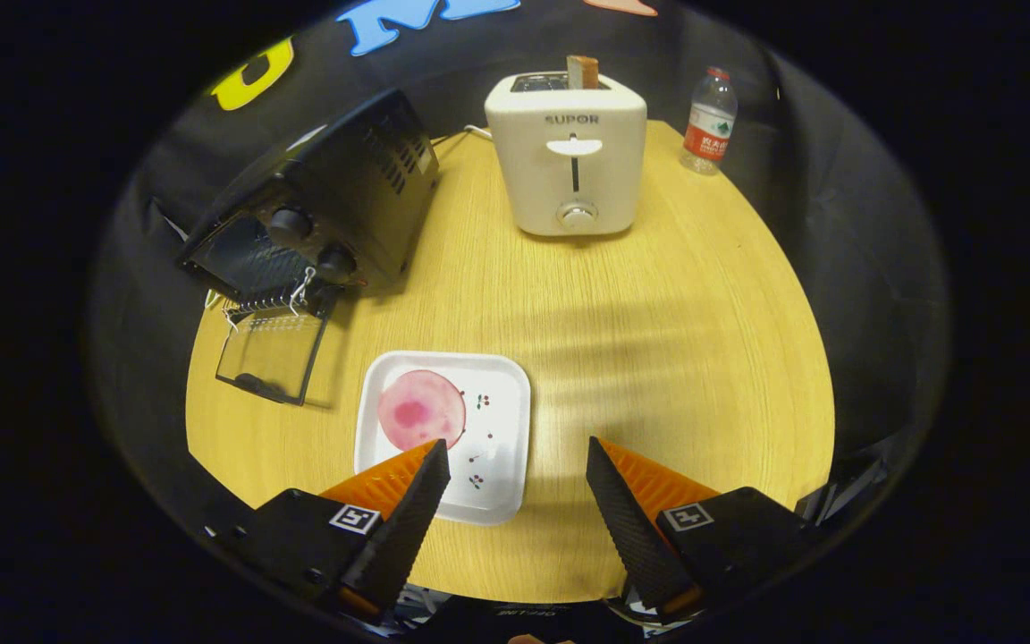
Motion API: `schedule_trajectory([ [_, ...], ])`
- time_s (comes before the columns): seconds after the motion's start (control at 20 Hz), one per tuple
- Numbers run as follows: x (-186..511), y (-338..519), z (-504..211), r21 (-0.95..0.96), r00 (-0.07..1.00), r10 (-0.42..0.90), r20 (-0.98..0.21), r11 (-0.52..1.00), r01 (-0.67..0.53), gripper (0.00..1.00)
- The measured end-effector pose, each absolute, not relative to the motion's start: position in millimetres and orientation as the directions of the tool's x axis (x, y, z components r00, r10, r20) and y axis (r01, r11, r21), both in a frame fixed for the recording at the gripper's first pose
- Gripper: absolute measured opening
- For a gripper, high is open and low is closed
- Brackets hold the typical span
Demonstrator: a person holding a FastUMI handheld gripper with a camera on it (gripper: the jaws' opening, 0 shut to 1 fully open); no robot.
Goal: Open the toaster oven, put the food inside, and close the toaster oven door.
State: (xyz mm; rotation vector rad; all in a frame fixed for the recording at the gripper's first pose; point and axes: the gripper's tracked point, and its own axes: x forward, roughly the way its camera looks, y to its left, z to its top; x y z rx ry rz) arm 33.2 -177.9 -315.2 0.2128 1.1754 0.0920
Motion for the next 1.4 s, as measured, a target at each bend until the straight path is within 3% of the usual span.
schedule_trajectory([
  [0.35,23.7,-171.4,-356.4,0.175,0.201,0.154,-0.967,0.98,0.091,0.98],
  [0.75,25.2,-172.8,-363.1,0.099,0.203,0.082,-0.976,0.992,0.074,0.6],
  [0.8,26.2,-168.3,-365.1,0.117,0.209,0.096,-0.973,0.989,0.089,0.6],
  [0.85,25.1,-165.5,-363.4,0.116,0.213,0.092,-0.973,0.988,0.105,0.45],
  [1.0,26.0,-164.6,-366.1,0.094,0.223,0.076,-0.972,0.993,0.068,0.35],
  [1.15,28.6,-169.4,-364.3,0.087,0.249,0.074,-0.966,0.995,0.045,0.35],
  [1.25,26.6,-171.7,-363.7,0.093,0.249,0.068,-0.966,0.992,0.09,0.11],
  [1.4,27.2,-172.1,-358.9,0.108,0.253,0.089,-0.963,0.992,0.062,0.05],
])
